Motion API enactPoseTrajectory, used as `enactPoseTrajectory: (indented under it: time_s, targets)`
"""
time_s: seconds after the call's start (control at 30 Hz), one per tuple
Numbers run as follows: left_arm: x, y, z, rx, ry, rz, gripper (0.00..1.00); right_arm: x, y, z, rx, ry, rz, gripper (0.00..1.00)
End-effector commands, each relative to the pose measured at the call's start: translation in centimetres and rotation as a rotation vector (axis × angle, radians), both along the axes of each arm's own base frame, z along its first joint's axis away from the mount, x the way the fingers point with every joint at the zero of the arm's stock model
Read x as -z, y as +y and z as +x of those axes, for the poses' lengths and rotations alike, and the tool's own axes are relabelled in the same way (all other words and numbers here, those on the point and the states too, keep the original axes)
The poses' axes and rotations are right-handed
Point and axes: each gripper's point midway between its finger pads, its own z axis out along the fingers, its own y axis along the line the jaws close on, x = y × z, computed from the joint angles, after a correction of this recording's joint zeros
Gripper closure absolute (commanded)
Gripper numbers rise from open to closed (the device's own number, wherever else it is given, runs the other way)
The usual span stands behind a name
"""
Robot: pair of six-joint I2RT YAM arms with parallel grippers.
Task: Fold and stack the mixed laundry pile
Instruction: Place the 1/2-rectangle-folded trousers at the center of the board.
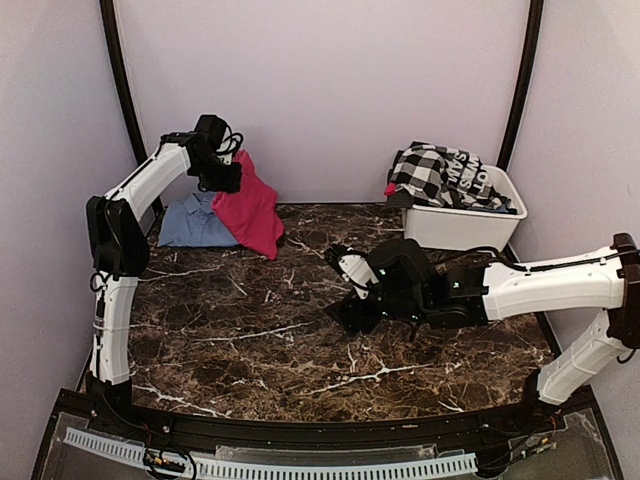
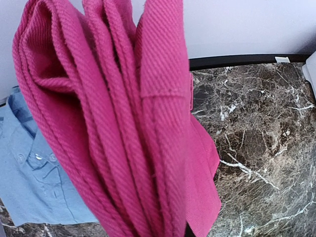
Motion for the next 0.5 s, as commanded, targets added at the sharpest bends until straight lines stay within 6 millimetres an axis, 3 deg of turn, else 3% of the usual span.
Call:
enactPoseTrajectory:
  time_s: [0.0, 0.47]
  targets:
    - [-6.9, 0.8, 0.9, 0.037, -0.182, 0.035, 1.00, -0.9, 0.5, 0.3, 0.000, -0.003, 0.053, 0.17]
    - [-10.5, 0.6, 1.0, 0.102, -0.279, 0.062, 1.00, -0.6, 1.4, 0.4, -0.018, 0.000, 0.052, 0.18]
